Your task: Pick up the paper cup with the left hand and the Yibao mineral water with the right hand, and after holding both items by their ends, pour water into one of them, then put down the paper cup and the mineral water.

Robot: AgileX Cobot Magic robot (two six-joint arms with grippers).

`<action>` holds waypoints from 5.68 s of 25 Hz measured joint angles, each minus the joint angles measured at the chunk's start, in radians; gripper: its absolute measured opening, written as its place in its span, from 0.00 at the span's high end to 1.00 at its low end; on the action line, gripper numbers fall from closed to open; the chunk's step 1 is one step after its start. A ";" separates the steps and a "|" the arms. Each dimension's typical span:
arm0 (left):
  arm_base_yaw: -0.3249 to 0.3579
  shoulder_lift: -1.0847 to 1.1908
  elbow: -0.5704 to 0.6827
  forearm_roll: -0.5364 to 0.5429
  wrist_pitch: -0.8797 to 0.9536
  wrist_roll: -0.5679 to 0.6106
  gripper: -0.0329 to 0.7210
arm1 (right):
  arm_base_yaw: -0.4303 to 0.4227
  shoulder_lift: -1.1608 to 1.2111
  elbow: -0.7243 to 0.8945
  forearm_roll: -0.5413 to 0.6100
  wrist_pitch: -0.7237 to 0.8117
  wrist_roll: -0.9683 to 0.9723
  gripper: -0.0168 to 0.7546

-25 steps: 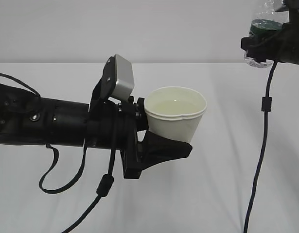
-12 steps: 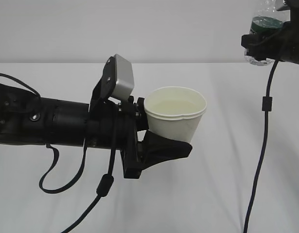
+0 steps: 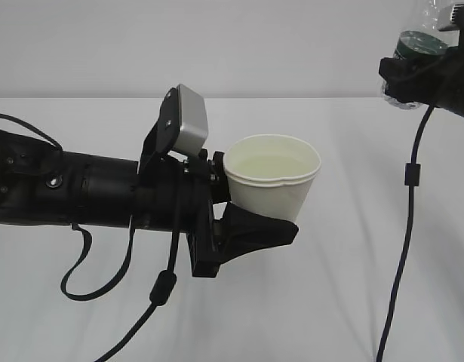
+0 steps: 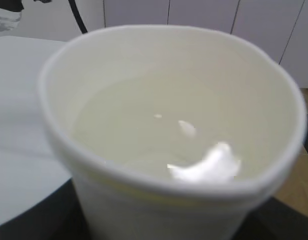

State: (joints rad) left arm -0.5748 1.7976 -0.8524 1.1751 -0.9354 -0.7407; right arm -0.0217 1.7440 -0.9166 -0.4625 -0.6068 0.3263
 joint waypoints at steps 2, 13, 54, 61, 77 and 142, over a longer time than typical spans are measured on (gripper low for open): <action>0.000 0.000 0.000 0.000 0.000 0.000 0.35 | 0.000 0.000 0.033 0.064 -0.034 -0.048 0.45; 0.000 0.000 0.000 0.000 0.000 0.000 0.35 | 0.000 0.000 0.166 0.222 -0.191 -0.187 0.45; 0.000 0.000 0.000 0.000 0.002 0.000 0.35 | 0.000 0.248 0.171 0.357 -0.419 -0.326 0.45; 0.000 0.000 0.000 -0.002 0.002 0.000 0.35 | 0.000 0.284 0.125 0.357 -0.419 -0.326 0.45; 0.000 0.002 0.000 -0.002 0.002 0.000 0.35 | 0.000 0.395 0.023 0.347 -0.404 -0.326 0.45; 0.000 0.002 0.000 -0.002 0.008 0.000 0.35 | -0.005 0.641 -0.067 0.295 -0.545 -0.284 0.45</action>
State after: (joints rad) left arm -0.5748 1.7993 -0.8524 1.1734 -0.9275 -0.7407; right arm -0.0268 2.3846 -0.9835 -0.1671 -1.1518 0.0424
